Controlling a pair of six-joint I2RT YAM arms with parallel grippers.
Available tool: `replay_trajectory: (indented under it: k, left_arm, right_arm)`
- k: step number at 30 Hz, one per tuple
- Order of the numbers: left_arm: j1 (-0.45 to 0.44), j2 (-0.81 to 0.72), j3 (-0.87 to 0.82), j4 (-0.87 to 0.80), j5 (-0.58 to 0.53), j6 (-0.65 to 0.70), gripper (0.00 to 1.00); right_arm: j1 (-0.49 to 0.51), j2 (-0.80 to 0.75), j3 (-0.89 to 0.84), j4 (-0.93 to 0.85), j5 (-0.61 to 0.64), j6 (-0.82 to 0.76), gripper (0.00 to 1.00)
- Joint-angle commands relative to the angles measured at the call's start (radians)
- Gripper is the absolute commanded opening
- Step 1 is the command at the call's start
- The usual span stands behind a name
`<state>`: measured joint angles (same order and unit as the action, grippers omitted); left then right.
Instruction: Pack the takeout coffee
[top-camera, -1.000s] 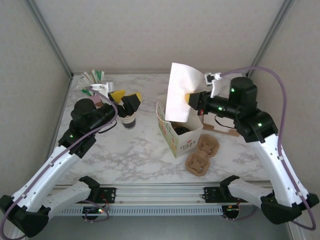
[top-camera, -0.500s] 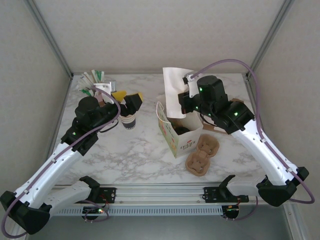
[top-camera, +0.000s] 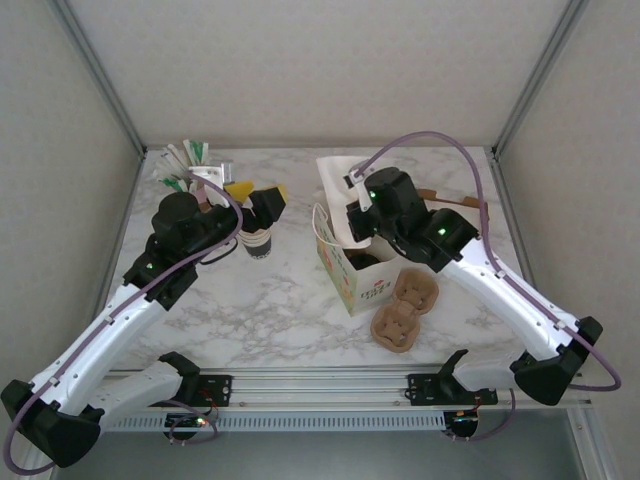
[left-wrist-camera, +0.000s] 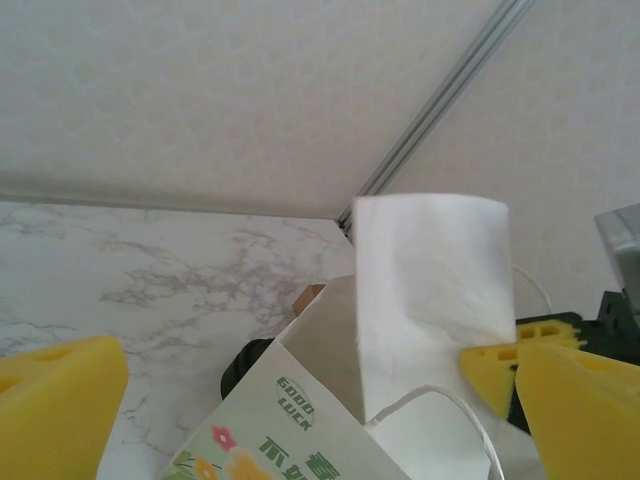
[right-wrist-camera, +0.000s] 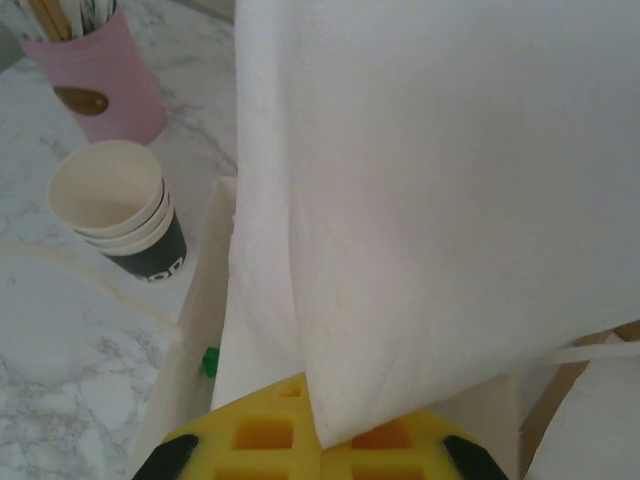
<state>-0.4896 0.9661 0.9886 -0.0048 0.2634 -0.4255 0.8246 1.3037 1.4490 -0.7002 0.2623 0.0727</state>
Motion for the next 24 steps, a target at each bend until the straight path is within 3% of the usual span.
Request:
replay_trajectory:
  k: [1,24]
  left_arm:
    - [-0.007,-0.002,0.025,-0.004,-0.013,0.014,1.00]
    - [-0.007,-0.004,0.015,-0.001,-0.002,0.012,1.00]
  right_arm:
    - [0.025,0.016,-0.023,-0.001,-0.004,-0.011,0.00]
    - [-0.046,0.088,-0.036,-0.182,-0.124,0.115,0.00]
